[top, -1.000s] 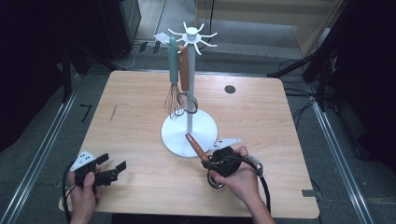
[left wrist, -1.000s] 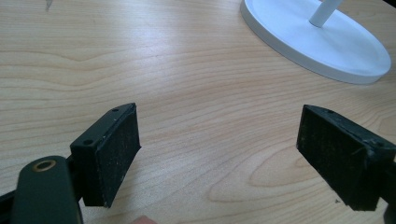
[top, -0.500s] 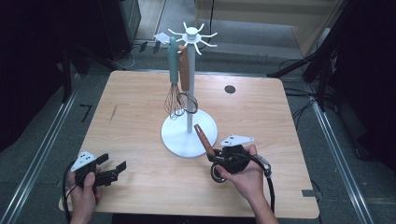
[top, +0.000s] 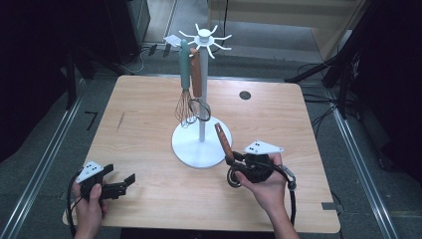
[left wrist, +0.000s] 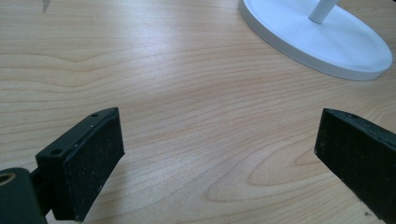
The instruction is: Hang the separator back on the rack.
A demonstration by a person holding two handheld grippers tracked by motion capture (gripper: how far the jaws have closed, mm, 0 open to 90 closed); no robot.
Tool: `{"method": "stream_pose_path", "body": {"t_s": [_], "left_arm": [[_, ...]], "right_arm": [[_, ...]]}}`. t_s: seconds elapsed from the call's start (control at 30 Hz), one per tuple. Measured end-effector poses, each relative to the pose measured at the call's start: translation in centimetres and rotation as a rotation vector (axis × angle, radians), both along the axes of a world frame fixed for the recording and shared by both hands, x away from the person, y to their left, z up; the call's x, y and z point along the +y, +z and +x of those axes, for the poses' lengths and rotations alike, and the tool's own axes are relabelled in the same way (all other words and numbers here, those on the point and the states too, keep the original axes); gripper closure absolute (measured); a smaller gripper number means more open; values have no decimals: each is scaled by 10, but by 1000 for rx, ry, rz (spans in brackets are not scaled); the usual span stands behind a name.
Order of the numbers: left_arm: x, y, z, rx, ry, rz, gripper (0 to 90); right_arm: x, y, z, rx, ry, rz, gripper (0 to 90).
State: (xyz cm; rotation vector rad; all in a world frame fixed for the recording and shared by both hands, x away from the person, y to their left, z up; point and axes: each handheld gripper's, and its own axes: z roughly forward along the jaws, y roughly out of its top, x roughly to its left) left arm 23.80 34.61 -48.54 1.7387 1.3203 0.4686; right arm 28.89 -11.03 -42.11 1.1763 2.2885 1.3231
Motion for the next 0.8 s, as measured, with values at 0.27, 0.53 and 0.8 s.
{"method": "stream_pose_path", "body": {"t_s": [0.27, 0.53, 0.8], "left_arm": [[0, 0, 0, -3, 2, 4, 0], [-1, 0, -1, -5, 3, 12, 0], [-1, 0, -1, -9, 4, 13, 0]], "right_arm": [[-6, 8, -1, -56, -26, 51, 710], [-7, 16, -6, -102, -40, 67, 710], [-8, 24, -12, -163, -29, 100, 710]]}}
